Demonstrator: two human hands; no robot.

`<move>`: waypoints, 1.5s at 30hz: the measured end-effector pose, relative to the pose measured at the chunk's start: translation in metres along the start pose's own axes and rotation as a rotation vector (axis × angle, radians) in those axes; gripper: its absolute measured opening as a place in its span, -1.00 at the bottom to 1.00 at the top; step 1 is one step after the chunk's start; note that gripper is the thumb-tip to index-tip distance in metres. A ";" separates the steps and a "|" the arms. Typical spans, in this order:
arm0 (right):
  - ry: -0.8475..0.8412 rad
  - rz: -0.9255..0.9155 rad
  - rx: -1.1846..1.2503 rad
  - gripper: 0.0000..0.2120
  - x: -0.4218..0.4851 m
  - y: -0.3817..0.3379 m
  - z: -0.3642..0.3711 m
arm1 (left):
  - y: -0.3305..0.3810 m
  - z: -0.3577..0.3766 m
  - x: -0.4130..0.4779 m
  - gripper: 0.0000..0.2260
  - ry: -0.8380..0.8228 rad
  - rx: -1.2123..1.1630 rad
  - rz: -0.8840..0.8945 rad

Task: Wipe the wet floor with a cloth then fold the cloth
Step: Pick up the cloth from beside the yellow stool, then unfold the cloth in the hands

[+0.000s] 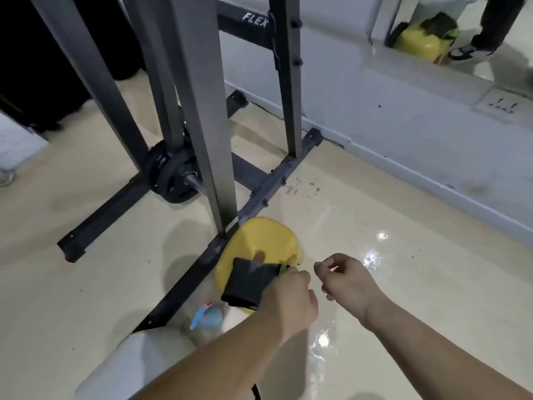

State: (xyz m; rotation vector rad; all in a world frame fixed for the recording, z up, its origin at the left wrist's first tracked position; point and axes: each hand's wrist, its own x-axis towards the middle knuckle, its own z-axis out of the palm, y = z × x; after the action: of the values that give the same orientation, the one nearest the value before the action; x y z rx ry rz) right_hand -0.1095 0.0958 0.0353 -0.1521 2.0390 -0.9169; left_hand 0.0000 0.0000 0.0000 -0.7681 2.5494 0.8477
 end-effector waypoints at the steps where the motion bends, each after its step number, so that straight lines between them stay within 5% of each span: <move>1: -0.017 -0.014 0.024 -0.82 0.014 0.012 0.011 | -0.011 0.013 0.014 -0.82 0.008 0.034 -0.013; 8: -0.111 -0.052 0.136 -0.79 0.114 0.122 0.059 | -0.087 0.128 0.093 -0.48 0.116 0.388 -0.244; 12: -0.157 -0.112 0.205 -0.79 0.147 0.152 0.075 | -0.109 0.156 0.107 -0.55 0.347 0.549 -0.208; 15: -0.205 -0.131 0.281 -0.76 0.156 0.173 0.081 | -0.124 0.158 0.109 -0.67 0.414 0.527 -0.169; 19: -0.255 -0.144 0.397 -0.74 0.137 0.199 0.066 | -0.105 0.141 0.102 -0.94 0.499 0.226 -0.163; 21: -0.288 -0.154 0.481 -0.66 0.123 0.205 0.049 | -0.065 0.138 0.092 -0.91 0.586 0.048 -0.029; 24: -0.373 -0.165 0.566 -0.50 0.107 0.216 0.012 | 0.009 0.151 0.074 -0.95 0.472 -0.156 0.230; 27: -0.283 -0.089 0.723 -0.42 0.097 0.242 -0.029 | 0.065 0.181 0.078 -0.95 0.246 -0.413 0.167; 30: -0.166 0.056 0.926 -0.42 0.095 0.274 -0.068 | 0.100 0.215 0.084 -0.59 0.040 -0.585 0.119; 34: -0.077 0.090 1.091 -0.51 0.091 0.301 -0.108 | 0.123 0.244 0.085 -0.73 0.068 -0.220 0.337; 36: -0.046 0.120 1.172 -0.51 0.086 0.316 -0.128 | 0.145 0.252 0.083 -0.80 -0.064 -0.214 0.366; 39: -0.057 0.114 1.271 -0.48 0.079 0.328 -0.154 | 0.172 0.258 0.083 -0.70 -0.117 -0.059 0.405; 45: -0.182 -0.069 1.280 -0.60 0.071 0.347 -0.198 | 0.227 0.242 0.088 -0.87 -0.048 -0.164 0.318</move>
State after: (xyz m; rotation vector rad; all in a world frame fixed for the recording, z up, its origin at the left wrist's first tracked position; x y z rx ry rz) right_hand -0.2266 0.4250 -0.1713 0.3799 0.9800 -1.9639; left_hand -0.1679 0.2718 -0.1251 -0.3830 2.6217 1.1706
